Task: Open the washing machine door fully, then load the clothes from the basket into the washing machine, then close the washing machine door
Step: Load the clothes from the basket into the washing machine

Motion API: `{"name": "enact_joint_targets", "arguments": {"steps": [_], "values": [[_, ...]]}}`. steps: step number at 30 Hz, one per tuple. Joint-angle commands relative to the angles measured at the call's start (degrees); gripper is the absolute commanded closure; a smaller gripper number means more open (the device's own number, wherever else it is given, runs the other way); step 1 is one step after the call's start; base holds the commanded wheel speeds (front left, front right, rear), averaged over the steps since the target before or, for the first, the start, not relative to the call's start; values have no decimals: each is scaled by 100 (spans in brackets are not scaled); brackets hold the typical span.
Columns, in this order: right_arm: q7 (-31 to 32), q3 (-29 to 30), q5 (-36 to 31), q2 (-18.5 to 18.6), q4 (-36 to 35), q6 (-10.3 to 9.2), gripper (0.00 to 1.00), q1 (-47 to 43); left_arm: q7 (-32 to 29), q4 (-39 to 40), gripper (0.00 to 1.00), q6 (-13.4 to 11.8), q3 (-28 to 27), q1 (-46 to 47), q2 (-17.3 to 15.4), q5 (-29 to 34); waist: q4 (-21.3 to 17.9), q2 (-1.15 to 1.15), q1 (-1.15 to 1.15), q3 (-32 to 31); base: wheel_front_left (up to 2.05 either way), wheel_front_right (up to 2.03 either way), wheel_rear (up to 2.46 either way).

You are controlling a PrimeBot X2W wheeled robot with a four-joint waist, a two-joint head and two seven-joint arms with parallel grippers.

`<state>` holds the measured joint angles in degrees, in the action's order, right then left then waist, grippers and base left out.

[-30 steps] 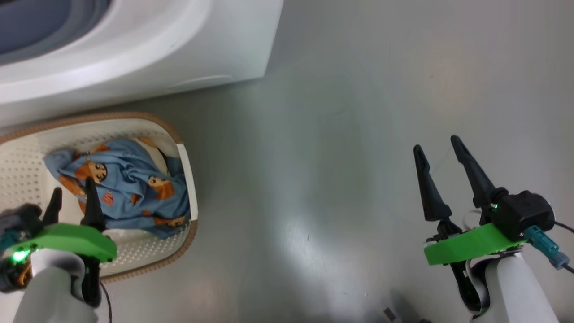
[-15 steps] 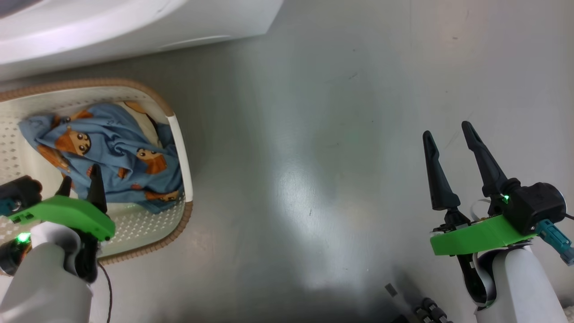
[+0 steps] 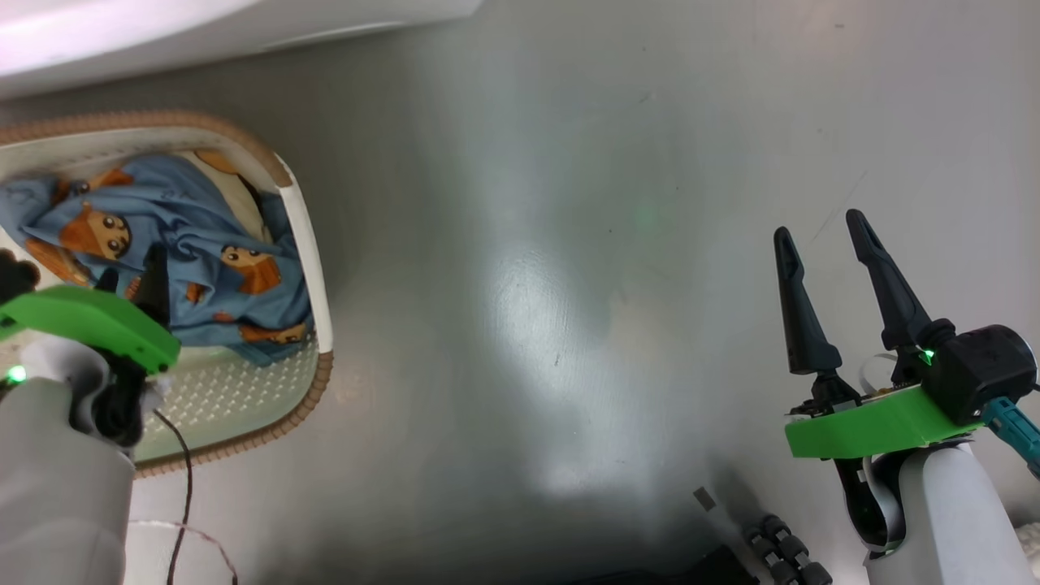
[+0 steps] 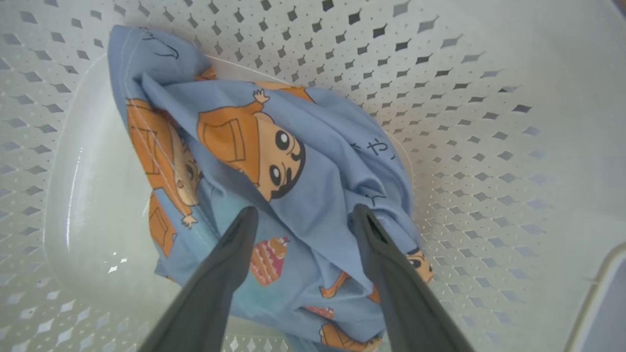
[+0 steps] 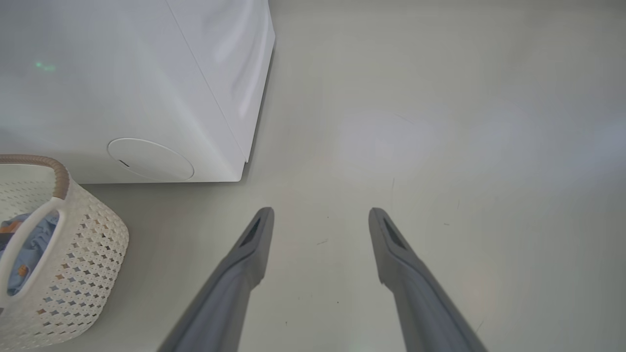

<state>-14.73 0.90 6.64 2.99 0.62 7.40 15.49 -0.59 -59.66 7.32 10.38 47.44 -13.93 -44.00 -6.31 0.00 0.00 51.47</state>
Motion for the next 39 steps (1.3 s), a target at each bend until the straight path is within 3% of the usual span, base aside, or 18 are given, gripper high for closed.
{"name": "enact_joint_targets", "arguments": {"steps": [1, 13, 31, 32, 33, 34, 39], "values": [[-27, -89, -8, -12, -128, 9, 0, -148, -59, 23, 0, 16, -38, -45, -282, -123, -18, 0, 0, 91, 0, 0, 0], [-27, -85, -10, -12, -236, 9, 0, -168, -675, -389, 0, 16, 81, 431, -261, -712, -78, 0, 0, 356, 0, 0, 0], [-27, -80, -69, -12, -343, 9, 0, -364, -856, -896, 0, 16, 113, 856, -166, -1145, -164, 0, 0, 410, 0, 0, 0], [-27, -79, -72, -12, -351, 9, 0, -372, -831, -940, 33, 16, 113, 864, -160, -1153, -171, 0, 0, 402, 0, 0, 0], [-27, -74, -76, -12, -360, 9, 0, -379, -834, -967, 73, 16, 132, 867, -142, -1153, -177, 0, 0, 393, 0, 0, 0], [-27, -63, -88, -10, -372, 9, 0, -387, -832, -986, 100, 16, 141, 871, -125, -1164, -175, 0, 0, 386, 0, 0, 0], [-27, -22, -89, -6, -431, 9, 0, -312, -522, -873, 100, 16, 173, 845, -73, -1252, -150, 0, 0, 336, 0, 0, 0]]}}
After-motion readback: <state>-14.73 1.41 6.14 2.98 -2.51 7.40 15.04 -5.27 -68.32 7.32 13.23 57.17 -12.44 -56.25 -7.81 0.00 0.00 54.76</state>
